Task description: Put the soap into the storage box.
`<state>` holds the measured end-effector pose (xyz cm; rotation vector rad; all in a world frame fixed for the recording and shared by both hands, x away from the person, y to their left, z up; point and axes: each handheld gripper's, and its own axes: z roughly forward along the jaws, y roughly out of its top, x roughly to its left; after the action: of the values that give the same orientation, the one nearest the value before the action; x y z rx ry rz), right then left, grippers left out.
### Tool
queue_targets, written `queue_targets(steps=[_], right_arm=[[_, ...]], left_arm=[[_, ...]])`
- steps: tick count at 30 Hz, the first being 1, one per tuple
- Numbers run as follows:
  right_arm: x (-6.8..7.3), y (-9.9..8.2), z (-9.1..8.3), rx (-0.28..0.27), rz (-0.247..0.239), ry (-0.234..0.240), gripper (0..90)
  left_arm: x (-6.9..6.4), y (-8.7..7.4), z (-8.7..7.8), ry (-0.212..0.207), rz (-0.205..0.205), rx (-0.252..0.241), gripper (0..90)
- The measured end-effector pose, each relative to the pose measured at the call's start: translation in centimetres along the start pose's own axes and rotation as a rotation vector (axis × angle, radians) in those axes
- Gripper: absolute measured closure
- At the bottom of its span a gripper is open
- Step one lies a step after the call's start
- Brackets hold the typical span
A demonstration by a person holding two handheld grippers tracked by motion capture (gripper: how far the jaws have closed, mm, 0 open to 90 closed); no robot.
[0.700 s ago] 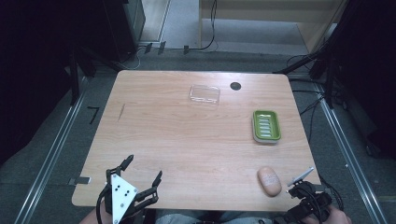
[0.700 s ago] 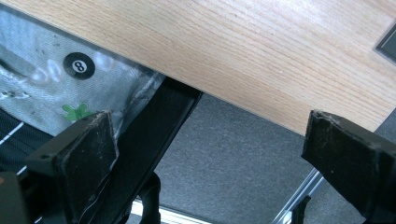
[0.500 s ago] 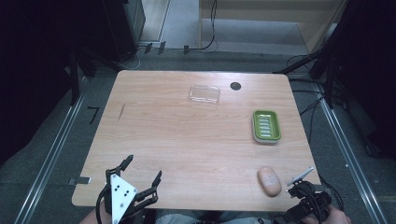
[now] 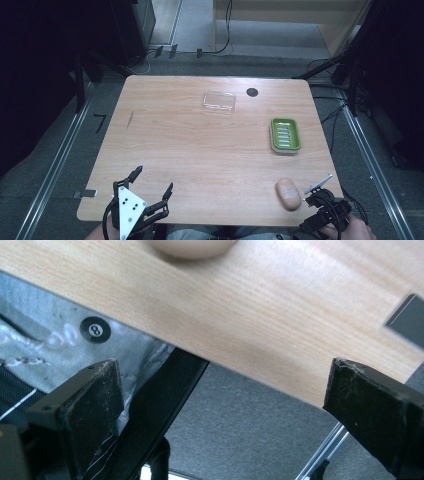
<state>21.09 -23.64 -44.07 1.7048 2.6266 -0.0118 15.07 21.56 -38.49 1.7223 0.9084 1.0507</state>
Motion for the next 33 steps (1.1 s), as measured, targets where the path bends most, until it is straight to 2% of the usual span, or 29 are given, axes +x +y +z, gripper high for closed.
queue_targets(steps=[21, 27, 33], right_arm=[[0.0, 2.0, -0.1, -0.004, -0.038, -0.021, 2.5], [-0.2, 2.6, -0.2, -0.007, -0.028, -0.02, 2.4], [-0.1, 3.2, -0.1, -0.004, -0.037, -0.018, 1.6]], left_arm=[[0.0, 0.0, 0.0, 0.002, 0.006, 0.003, 13.9], [0.0, 0.0, 0.0, 0.0, 0.007, 0.003, 13.9], [0.0, 0.0, 0.0, 0.002, 0.005, 0.002, 13.9]])
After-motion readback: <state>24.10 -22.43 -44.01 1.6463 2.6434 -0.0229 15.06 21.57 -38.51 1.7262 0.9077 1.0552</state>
